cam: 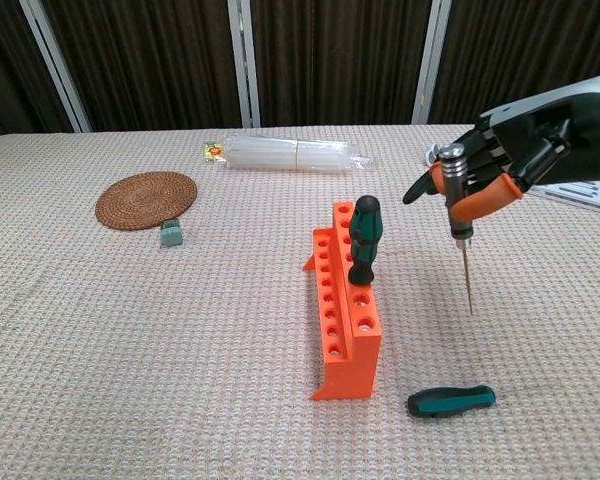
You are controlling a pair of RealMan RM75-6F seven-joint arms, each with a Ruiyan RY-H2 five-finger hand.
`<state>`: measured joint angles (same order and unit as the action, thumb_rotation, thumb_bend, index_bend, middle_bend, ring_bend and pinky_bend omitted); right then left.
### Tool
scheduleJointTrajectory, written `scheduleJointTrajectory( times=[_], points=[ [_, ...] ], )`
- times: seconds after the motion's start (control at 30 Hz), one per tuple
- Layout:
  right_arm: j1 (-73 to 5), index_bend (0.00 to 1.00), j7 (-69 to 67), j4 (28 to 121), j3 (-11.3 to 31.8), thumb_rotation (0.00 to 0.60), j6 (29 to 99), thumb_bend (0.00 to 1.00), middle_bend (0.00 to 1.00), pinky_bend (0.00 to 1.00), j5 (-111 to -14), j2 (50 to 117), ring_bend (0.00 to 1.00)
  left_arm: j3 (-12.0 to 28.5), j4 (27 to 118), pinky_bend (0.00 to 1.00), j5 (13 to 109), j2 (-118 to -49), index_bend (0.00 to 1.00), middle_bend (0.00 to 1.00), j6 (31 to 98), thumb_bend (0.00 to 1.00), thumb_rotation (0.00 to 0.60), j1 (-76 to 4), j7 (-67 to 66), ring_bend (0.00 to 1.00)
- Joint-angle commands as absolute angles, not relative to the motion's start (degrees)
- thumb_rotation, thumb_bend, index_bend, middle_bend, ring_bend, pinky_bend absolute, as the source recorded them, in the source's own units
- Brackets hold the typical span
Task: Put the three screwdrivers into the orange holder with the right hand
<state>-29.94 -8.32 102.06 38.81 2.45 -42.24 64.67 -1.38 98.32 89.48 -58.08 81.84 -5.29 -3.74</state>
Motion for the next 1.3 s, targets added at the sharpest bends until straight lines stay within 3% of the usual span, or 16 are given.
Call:
scheduleJointTrajectory(
  times=[0.03, 0.2, 0.57, 1.1, 1.3],
  points=[
    [-25.6, 0.62, -10.1, 102.8, 43.4, 0.600, -1.5, 0.26, 0.19, 0.00, -44.8, 65.9, 0.00, -1.4, 98.2, 0.00, 89.5, -58.1, 0.06, 0.00, 81.9, 0.02, 0.600, -5.3, -3.7, 0.00],
    [-20.3, 0.62, -9.4, 104.1, 49.0, 0.600, -5.2, 0.26, 0.19, 0.00, -46.2, 68.2, 0.00, -1.2, 98.0, 0.00, 89.5, -58.0, 0.05, 0.00, 82.2, 0.02, 0.600, -5.3, -3.4, 0.00],
    [-13.1, 0.62, -4.9, 106.5, 55.1, 0.600, -10.4, 0.26, 0.19, 0.00, -46.8, 72.9, 0.00, -1.0, 98.0, 0.00, 89.7, -57.9, 0.05, 0.00, 81.9, 0.02, 0.600, -5.9, -3.3, 0.00],
    [-12.4, 0.62, -2.7, 110.6, 57.1, 0.600, -8.7, 0.26, 0.19, 0.00, -47.4, 76.6, 0.00, -0.8, 98.8, 0.00, 88.4, -58.2, 0.04, 0.00, 79.7, 0.02, 0.600, -7.0, -4.4, 0.00],
    [-13.8, 0.62, -3.5, 111.5, 55.5, 0.600, -6.4, 0.26, 0.19, 0.00, -48.2, 76.7, 0.00, -0.9, 98.9, 0.00, 88.0, -58.3, 0.04, 0.00, 78.9, 0.02, 0.600, -7.3, -4.4, 0.00]
  ],
)
